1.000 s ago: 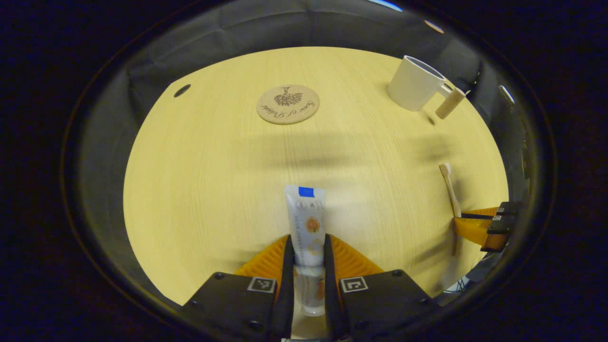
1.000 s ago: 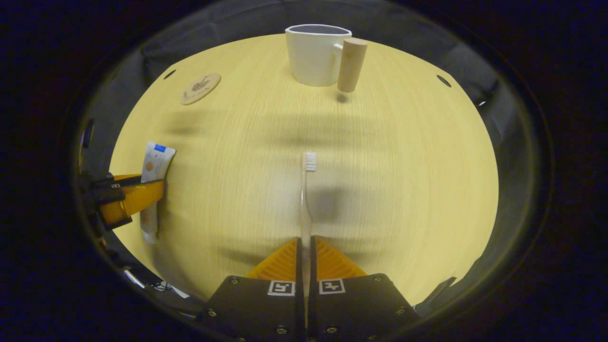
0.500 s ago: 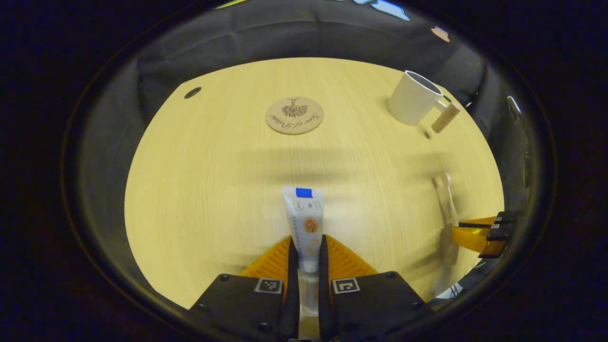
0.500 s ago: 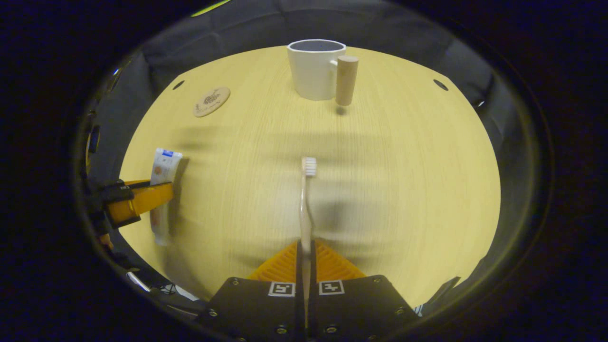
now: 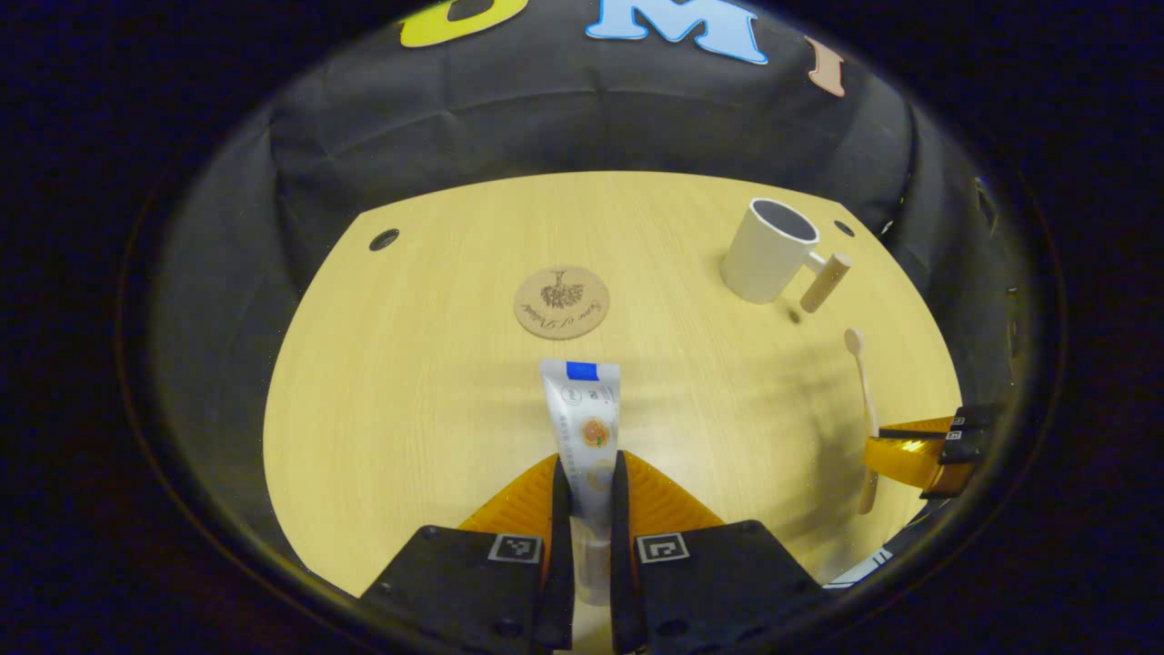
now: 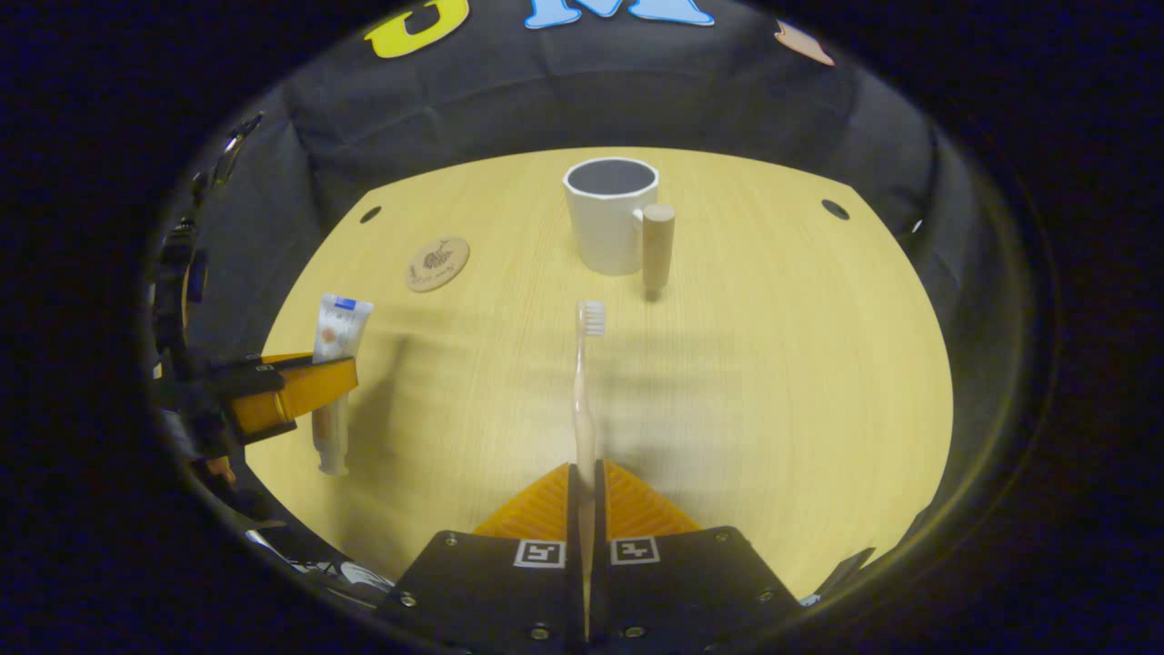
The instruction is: Put the toothbrush and toothpaste on the desktop into the cup, then pick up the cup and place it on the coaster on the desktop.
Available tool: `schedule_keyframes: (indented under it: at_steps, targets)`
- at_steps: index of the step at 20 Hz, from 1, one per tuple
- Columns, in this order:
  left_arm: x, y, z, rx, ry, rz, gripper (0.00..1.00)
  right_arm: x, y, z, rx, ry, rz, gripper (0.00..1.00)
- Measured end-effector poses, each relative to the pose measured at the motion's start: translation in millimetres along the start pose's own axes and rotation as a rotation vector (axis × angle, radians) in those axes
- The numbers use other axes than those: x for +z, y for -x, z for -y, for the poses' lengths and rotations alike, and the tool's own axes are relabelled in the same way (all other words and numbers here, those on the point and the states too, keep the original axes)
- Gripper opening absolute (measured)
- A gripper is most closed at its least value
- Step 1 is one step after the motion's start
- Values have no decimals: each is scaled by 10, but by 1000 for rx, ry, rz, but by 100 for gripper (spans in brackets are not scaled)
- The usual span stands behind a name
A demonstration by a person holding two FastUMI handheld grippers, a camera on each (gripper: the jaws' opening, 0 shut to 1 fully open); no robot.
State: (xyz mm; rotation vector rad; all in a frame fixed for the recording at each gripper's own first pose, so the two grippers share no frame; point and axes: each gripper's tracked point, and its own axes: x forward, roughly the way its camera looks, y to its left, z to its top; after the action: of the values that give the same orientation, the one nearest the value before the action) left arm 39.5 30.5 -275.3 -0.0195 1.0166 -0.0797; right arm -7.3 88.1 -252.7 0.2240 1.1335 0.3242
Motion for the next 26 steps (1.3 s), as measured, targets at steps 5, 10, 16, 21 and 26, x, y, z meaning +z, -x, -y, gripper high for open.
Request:
schedule_keyframes:
  at_steps: [5,10,16,21,26]
  targets:
    - [440,158,159,-23,14,131,24,517,199,-14,10,18,198,3]
    - [958,345,327,-41,30,294,23,1083,428,-51,41,11,408,3]
    - [1592,630,503,-60,35,515,23,1680,512,-8,55,39,598,3]
    - [1935,857,637,-77,52,666,23,2202,484,32,57,99,752,3]
    - [1919,896,594,-69,91,671,23,2628,252,69,20,170,841,3]
